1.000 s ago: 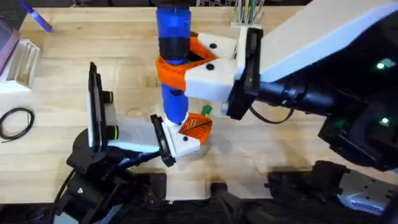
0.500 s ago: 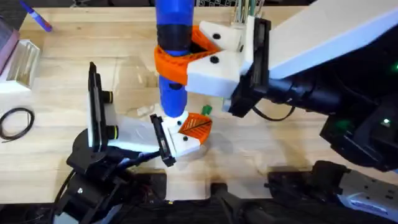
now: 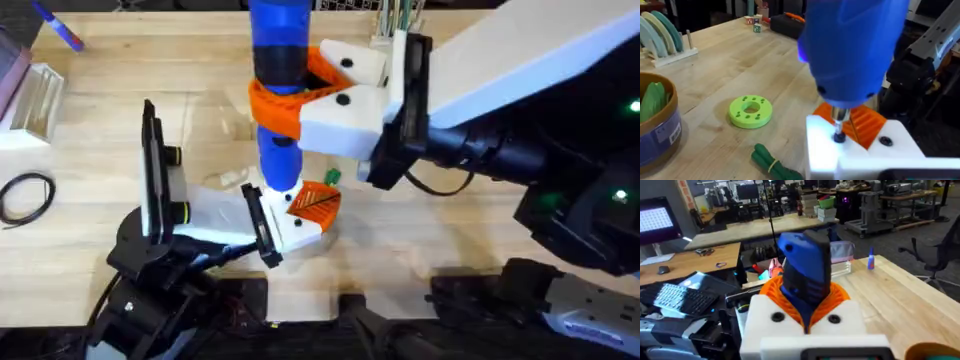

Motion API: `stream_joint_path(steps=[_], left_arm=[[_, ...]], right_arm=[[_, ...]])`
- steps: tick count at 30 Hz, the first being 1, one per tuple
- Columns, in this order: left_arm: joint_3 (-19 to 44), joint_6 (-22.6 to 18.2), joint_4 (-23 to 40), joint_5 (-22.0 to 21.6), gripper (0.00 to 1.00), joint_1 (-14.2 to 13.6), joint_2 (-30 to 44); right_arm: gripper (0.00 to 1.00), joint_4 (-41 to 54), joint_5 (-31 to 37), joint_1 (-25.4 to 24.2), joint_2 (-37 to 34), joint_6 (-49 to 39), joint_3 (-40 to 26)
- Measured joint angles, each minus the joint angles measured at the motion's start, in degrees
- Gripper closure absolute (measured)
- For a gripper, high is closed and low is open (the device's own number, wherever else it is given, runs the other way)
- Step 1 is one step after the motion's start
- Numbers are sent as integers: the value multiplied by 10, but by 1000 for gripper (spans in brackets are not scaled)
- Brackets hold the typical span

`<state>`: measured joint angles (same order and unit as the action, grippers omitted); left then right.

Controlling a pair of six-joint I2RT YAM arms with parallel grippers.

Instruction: Pick up the gripper from the table and insert it into the empty holder that is missing its gripper. Then pick up a screw, insert it into the mounting hole, and use the screwdriver to tighten it. Finally, clean up the table by picking up the vegetable and placing it into the bucket.

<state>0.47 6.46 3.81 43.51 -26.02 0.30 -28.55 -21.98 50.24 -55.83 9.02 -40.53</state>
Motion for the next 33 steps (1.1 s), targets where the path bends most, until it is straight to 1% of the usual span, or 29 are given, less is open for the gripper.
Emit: stream_joint_path(steps=[4,11,24,33], left_arm=[[0,0,0,0,996,0,0],[0,0,0,0,996,0,0],[0,0,0,0,996,0,0],[0,0,0,0,996,0,0]], right_arm=[[981,14,0,0,4,0,0],[981,28,0,0,33,-9,0],[981,33,0,0,10,-11,0],[981,34,0,0,10,-11,0]])
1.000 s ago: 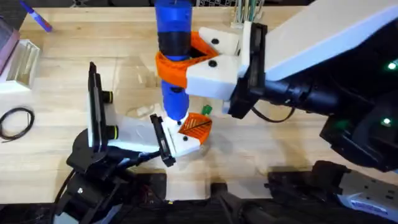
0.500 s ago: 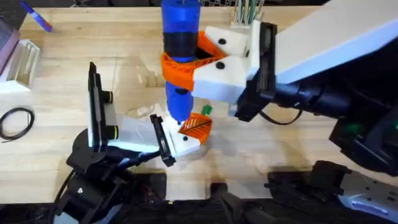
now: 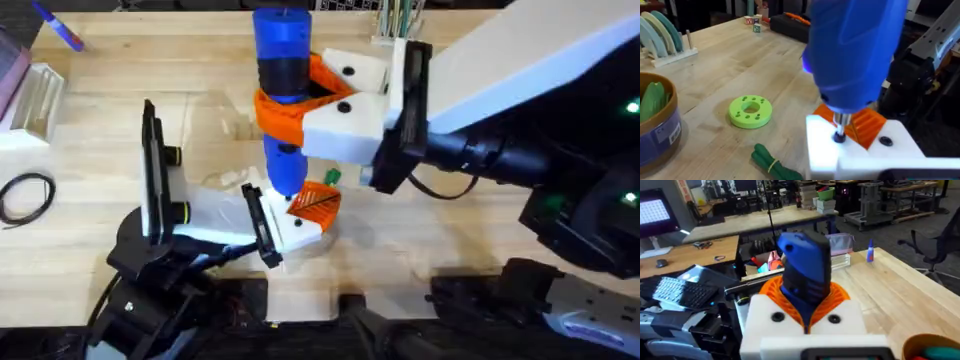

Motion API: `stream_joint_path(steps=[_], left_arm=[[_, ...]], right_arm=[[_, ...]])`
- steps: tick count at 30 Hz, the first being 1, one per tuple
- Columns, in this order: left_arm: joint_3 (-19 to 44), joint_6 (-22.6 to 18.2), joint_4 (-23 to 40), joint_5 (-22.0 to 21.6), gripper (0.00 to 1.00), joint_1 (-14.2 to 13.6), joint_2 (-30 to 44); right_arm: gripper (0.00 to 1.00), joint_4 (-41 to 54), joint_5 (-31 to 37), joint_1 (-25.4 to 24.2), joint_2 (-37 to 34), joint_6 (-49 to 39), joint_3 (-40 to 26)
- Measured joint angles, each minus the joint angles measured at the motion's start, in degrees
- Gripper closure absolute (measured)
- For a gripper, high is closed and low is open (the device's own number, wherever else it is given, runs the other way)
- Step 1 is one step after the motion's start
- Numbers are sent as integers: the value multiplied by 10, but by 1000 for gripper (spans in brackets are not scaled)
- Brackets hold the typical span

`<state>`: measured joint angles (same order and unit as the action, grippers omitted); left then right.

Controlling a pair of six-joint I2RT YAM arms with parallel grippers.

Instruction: Pick up the gripper from the table and insert it into the empty holder that is missing its gripper. Then pick up a screw, insert it into the mounting hole, and use the screwdriver to tighten it. Finally, clean up the table by picking up the vegetable and placing it into the bucket.

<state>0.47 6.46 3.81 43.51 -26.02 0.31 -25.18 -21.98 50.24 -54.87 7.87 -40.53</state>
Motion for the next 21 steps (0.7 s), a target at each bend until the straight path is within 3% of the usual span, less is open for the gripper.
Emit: stream_joint_path(steps=[21], left_arm=[[0,0,0,0,996,0,0]], right_arm=[[981,12,0,0,0,-2,0]])
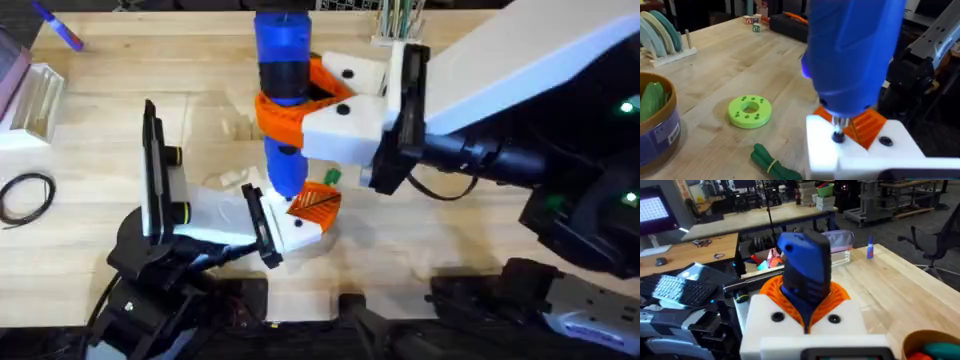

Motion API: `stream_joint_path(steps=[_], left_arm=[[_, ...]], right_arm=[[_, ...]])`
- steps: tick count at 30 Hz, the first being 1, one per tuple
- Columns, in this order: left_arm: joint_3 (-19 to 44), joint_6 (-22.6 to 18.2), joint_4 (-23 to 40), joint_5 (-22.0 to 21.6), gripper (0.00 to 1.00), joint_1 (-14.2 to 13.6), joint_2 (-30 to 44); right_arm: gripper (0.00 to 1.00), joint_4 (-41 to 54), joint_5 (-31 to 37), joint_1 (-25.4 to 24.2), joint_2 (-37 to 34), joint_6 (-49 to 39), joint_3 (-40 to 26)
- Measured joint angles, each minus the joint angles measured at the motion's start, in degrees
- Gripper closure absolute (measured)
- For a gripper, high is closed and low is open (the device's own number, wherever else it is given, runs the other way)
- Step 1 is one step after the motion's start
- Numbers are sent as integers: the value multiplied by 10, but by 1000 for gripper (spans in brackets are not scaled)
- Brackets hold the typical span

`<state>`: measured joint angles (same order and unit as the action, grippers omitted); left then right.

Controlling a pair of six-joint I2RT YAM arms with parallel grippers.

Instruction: Pick up the gripper from the table and insert it into the empty holder that is missing its gripper. Then pick up a screw, insert it into the mounting hole, and use the screwdriver to tighten it. Finally, clean up the table by picking up the vegetable and placing it into the bucket.

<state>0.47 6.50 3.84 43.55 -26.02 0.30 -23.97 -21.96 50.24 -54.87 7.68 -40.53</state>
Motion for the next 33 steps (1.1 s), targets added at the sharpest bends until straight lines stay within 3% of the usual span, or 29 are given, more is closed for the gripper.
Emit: stream_joint_path(steps=[33], left_arm=[[0,-1,-2,-3,996,0,0]], right_arm=[[981,-53,-11,3,-11,0,10]])
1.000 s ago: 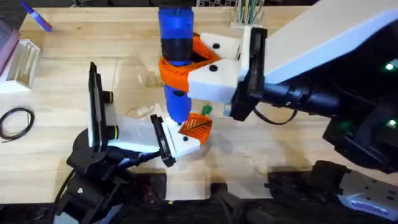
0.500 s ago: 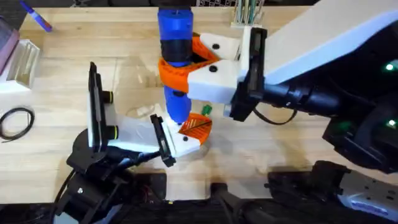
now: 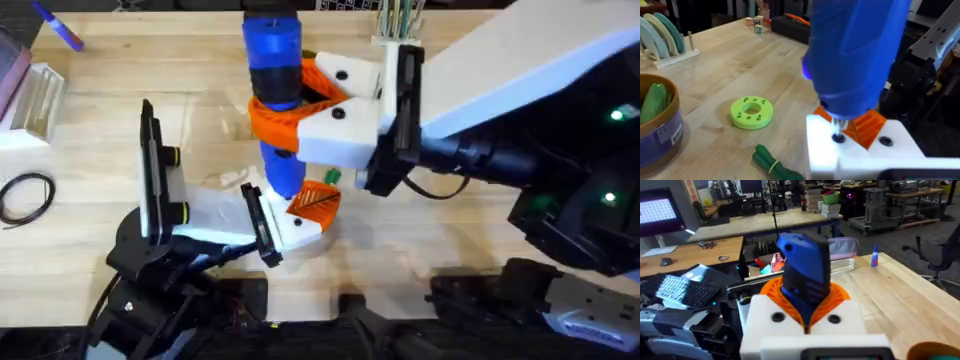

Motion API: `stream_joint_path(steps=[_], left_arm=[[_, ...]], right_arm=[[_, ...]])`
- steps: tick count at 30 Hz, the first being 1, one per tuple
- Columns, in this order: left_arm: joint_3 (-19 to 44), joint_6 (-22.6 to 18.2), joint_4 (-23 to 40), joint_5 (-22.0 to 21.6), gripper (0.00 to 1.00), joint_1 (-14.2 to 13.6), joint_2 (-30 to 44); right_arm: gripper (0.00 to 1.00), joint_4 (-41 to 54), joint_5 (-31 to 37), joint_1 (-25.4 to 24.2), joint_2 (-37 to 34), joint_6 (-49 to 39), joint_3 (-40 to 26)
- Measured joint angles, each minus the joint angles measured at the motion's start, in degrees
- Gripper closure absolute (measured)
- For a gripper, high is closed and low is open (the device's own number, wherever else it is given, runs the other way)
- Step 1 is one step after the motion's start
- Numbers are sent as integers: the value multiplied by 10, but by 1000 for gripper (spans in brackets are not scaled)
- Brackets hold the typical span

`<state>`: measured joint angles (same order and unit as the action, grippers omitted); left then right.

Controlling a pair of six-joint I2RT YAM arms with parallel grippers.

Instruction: Pick up the gripper from the table and insert it into the empty holder that is missing its gripper. Then pick up a screw, insert it into the mounting hole, and use the screwdriver to tighten it. Finally, clean up the table by picking up the vegetable and placing it into the bucket.

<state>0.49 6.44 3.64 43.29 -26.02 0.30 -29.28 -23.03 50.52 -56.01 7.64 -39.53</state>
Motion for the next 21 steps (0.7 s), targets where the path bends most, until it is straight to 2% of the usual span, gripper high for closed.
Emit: stream_joint_path(steps=[5,8,12,13,15,16,20,21], left_arm=[[0,0,0,-1,996,0,0],[0,0,0,-3,996,0,0],[0,0,0,-4,996,0,0],[0,0,0,-4,996,0,0],[0,1,1,-4,996,0,0],[0,1,2,-2,996,0,0],[0,1,2,-2,996,0,1],[0,1,2,-1,996,0,1]], right_arm=[[893,-3,-5,1,0,1,0],[780,-4,-8,2,0,3,0],[780,-5,-9,2,0,3,0],[753,-5,-9,2,0,3,0],[615,-11,-10,2,0,5,0],[577,-26,-6,2,0,3,0],[513,-38,-1,1,10,2,-3],[524,-38,0,1,10,1,-3]])
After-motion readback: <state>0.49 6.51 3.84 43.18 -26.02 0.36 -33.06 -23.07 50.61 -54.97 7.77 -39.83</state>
